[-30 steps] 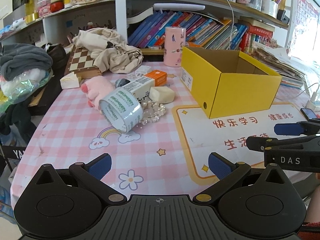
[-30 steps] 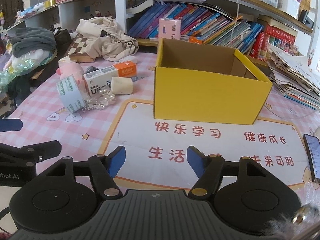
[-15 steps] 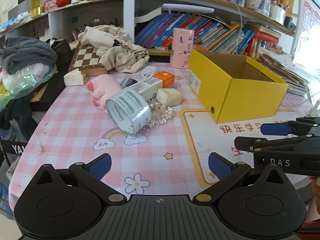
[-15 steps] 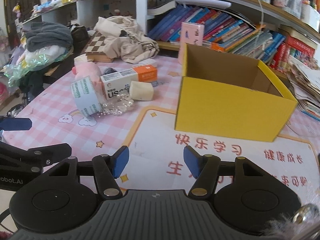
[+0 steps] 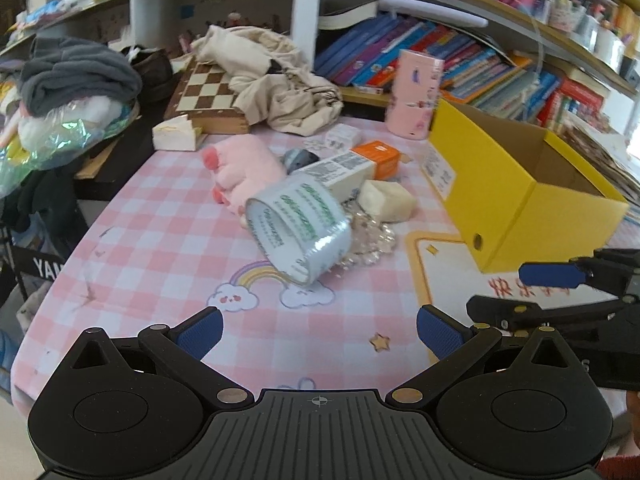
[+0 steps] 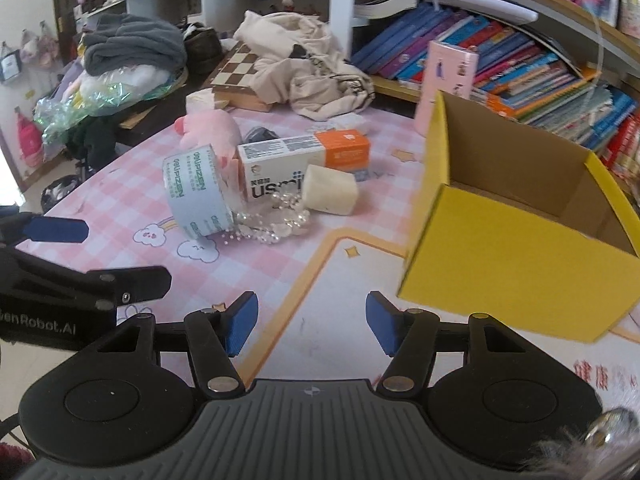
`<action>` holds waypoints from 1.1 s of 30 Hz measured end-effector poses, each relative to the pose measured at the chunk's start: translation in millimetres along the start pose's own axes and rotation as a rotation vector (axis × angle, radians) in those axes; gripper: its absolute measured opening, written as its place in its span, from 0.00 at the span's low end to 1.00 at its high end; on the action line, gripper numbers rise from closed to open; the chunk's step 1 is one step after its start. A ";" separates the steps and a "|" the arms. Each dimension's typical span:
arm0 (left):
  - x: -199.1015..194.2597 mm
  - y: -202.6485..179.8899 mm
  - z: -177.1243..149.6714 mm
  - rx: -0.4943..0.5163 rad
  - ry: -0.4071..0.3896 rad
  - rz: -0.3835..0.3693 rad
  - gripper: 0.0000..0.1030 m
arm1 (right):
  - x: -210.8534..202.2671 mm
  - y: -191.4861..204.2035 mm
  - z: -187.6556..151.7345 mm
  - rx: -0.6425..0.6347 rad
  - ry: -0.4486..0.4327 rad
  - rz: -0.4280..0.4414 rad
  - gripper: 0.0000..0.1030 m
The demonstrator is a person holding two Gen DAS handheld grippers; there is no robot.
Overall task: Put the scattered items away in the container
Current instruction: 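Reach the left tool to the tape roll while the right tool approaches the pearl accessory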
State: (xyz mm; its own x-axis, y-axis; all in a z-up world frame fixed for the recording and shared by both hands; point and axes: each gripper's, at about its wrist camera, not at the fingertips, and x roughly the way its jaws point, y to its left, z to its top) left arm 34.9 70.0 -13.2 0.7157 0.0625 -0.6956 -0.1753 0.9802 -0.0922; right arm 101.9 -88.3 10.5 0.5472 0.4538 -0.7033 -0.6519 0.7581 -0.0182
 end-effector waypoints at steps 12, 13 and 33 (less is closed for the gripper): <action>29.4 8.8 34.5 -0.045 -0.035 0.029 1.00 | 49.4 -0.2 28.5 -0.076 0.056 0.076 0.60; 32.5 8.9 37.5 -0.048 -0.031 0.035 1.00 | 53.5 0.3 30.4 -0.085 0.063 0.082 0.60; 85.4 27.7 61.8 -0.184 0.093 0.078 0.99 | 97.9 0.2 51.3 -0.157 0.072 0.148 0.63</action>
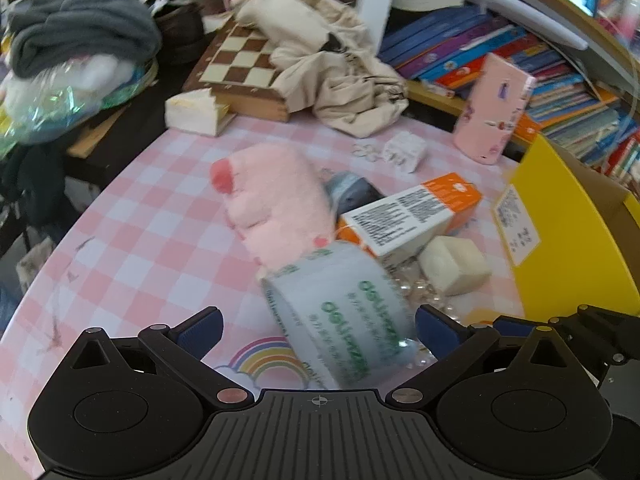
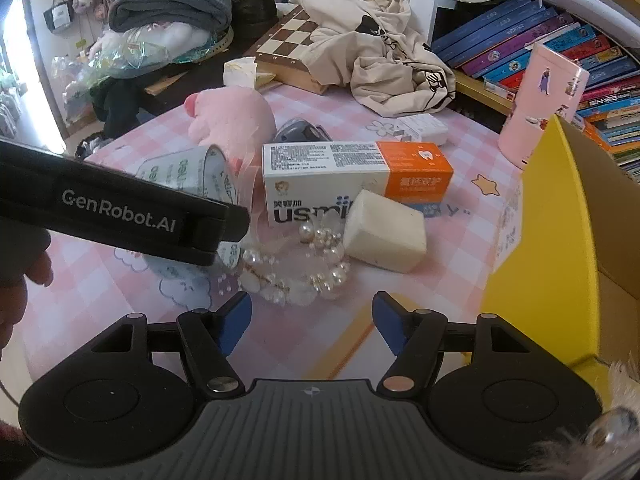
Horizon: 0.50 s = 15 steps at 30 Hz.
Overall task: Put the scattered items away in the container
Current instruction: 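Reach the left tool to the tape roll while the right tool approaches the pearl accessory, then grasp the tape roll with the left tool while the right tool grasps the pearl accessory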
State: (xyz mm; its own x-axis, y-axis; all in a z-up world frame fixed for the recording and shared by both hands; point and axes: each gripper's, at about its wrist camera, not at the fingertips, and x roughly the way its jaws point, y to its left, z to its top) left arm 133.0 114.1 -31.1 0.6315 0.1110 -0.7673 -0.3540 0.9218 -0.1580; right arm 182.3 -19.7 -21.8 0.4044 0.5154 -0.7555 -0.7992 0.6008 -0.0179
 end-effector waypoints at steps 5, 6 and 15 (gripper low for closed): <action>-2.6 5.5 -0.7 -0.011 0.004 -0.043 0.71 | 11.5 -4.6 4.5 0.042 -0.002 0.019 0.63; -3.0 4.7 -0.6 -0.003 0.006 -0.048 0.66 | 13.9 -5.5 5.3 0.050 -0.002 0.025 0.63; -13.7 15.7 1.3 -0.002 0.007 -0.013 0.40 | 29.4 -6.9 6.9 0.067 0.009 0.063 0.61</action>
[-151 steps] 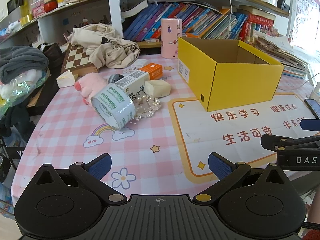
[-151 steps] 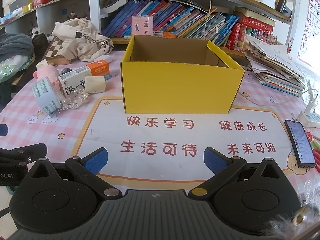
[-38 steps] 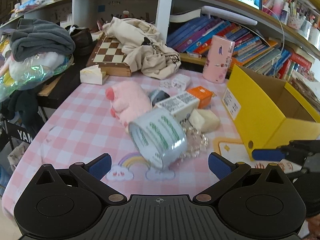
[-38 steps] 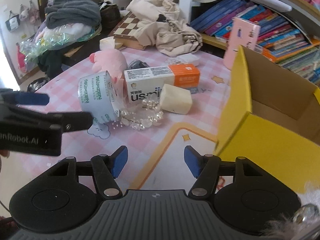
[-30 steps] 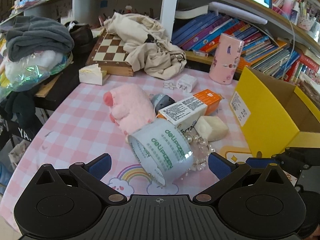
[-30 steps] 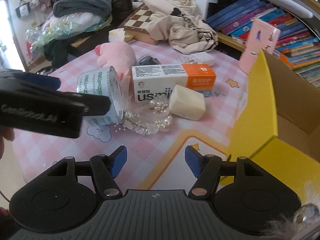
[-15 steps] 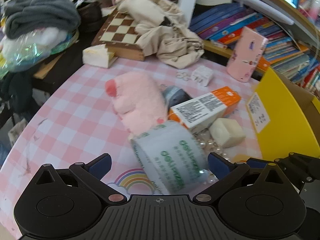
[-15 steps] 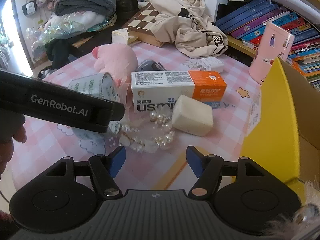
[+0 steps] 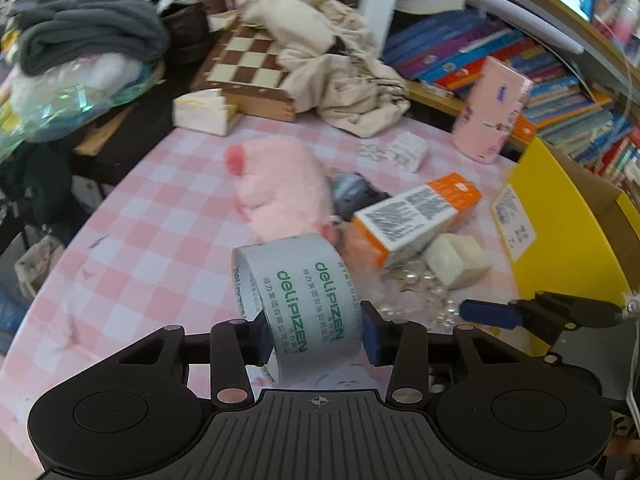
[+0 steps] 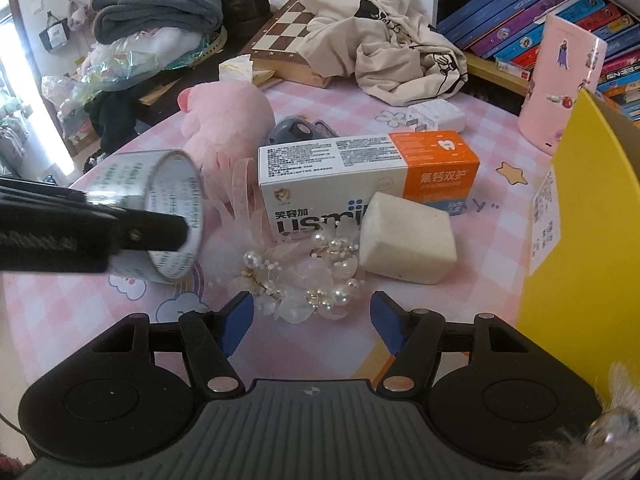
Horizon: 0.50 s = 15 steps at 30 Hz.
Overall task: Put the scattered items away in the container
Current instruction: 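Grasp the tape roll with the left tool while the right tool grasps the pearl accessory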
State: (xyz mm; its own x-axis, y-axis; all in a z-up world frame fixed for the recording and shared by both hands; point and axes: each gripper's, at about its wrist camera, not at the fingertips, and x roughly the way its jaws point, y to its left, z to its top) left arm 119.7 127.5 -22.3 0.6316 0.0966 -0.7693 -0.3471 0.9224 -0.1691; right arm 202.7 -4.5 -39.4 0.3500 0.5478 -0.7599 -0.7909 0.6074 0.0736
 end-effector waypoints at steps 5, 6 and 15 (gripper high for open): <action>-8.7 9.8 -2.2 0.027 -0.005 0.047 0.39 | 2.2 -1.9 -0.9 0.002 0.012 0.024 0.53; -9.5 9.8 -4.1 0.041 -0.003 0.053 0.39 | 1.2 -1.6 -1.4 0.000 0.013 0.031 0.51; -6.3 11.0 -10.2 0.039 0.018 0.067 0.41 | 2.0 4.9 -0.7 -0.030 0.014 0.039 0.70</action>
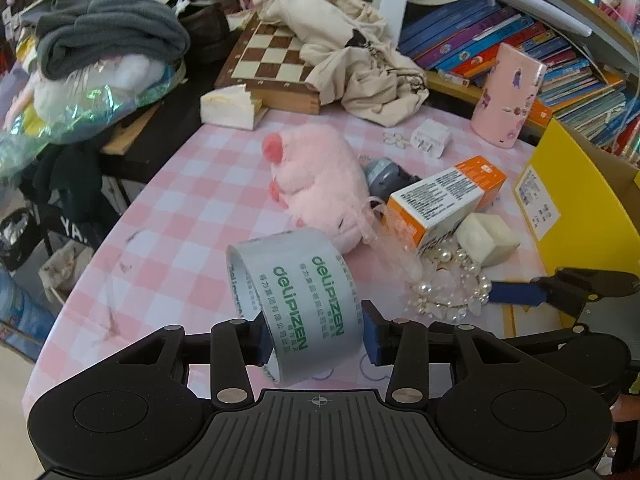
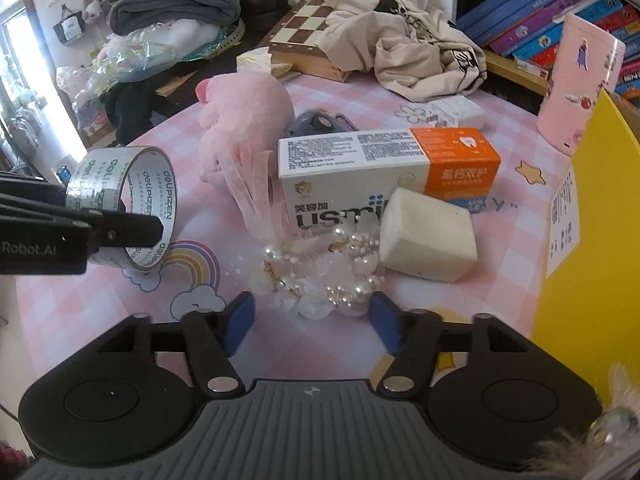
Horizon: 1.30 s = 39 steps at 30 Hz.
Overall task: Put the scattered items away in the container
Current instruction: 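Grasp the tape roll with the left tool while the right tool grasps the pearl accessory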
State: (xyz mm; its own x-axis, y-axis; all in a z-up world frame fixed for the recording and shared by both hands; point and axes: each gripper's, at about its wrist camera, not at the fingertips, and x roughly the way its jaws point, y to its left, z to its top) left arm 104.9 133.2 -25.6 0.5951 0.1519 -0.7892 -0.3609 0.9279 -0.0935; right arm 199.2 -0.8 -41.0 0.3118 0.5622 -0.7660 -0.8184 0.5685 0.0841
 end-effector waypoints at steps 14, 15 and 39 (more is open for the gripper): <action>8.0 0.5 -1.5 -0.019 0.036 0.014 0.51 | 19.3 5.0 10.2 -0.044 -0.018 -0.041 0.79; 8.9 0.7 -1.3 -0.024 0.039 0.016 0.51 | 19.7 5.4 10.2 -0.047 -0.020 -0.043 0.78; -12.3 8.9 -10.4 -0.091 -0.022 -0.054 0.13 | -21.3 9.3 0.2 -0.005 -0.055 -0.022 0.63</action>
State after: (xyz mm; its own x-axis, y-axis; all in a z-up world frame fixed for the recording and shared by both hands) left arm 86.8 136.0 -23.0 0.6307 0.1106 -0.7681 -0.3910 0.9003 -0.1914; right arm 185.0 -7.4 -23.7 0.3556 0.5816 -0.7317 -0.8134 0.5781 0.0642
